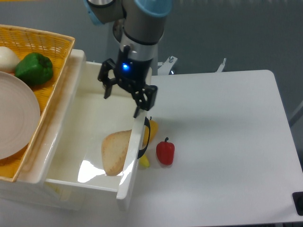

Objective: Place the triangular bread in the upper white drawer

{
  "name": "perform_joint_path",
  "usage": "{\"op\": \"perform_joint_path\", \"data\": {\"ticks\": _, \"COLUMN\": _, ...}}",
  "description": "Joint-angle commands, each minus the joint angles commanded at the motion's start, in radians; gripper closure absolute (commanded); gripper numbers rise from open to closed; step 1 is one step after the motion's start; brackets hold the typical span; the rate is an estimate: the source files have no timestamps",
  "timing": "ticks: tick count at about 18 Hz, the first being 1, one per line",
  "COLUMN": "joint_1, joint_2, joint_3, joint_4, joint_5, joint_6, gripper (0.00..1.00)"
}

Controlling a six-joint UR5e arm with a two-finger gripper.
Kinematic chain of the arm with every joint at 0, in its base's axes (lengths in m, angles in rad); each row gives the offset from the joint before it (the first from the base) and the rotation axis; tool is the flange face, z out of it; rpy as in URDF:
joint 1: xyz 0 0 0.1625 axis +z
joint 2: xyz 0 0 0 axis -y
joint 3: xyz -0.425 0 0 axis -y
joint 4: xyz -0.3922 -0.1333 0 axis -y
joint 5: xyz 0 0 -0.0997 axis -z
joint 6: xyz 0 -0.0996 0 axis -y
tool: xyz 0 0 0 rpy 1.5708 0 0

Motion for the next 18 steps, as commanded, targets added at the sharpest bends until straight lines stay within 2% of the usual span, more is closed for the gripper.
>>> {"op": "perform_joint_path", "data": {"ticks": 7, "joint_1": 0.112, "joint_2": -0.028, "joint_3": 0.005, "joint_4": 0.083, "joint_5": 0.006, "joint_6": 0.014, "gripper": 0.0}}
{"op": "perform_joint_path", "data": {"ticks": 12, "joint_1": 0.177, "joint_2": -0.066, "joint_3": 0.0, "joint_4": 0.086, "joint_5": 0.012, "joint_6": 0.028, "gripper": 0.0}}
{"op": "perform_joint_path", "data": {"ticks": 15, "joint_1": 0.224, "joint_2": -0.098, "joint_3": -0.012, "joint_4": 0.091, "joint_5": 0.02, "joint_6": 0.084, "gripper": 0.0}}
{"op": "perform_joint_path", "data": {"ticks": 18, "joint_1": 0.279, "joint_2": -0.117, "joint_3": -0.038, "joint_4": 0.089, "joint_5": 0.079, "joint_6": 0.265, "gripper": 0.0}}
